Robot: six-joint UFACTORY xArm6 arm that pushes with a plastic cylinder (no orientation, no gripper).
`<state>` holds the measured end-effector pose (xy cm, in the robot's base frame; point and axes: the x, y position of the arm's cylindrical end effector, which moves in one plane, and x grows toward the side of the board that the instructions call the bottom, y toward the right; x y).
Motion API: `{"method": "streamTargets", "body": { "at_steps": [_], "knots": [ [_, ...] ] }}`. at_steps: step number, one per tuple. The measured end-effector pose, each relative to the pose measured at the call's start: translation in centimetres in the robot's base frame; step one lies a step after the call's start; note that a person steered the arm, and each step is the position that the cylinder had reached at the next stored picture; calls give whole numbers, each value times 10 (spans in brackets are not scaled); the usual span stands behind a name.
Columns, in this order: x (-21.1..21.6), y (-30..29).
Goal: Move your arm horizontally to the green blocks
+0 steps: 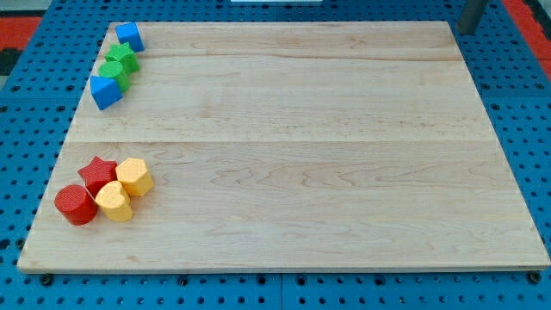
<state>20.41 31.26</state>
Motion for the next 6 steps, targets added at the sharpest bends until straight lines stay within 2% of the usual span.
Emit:
{"method": "streamTargets", "body": {
  "at_steps": [1,2,3,6],
  "knots": [
    [-2,-1],
    [24,-4],
    [84,-79],
    [84,-78]
  ]
}}
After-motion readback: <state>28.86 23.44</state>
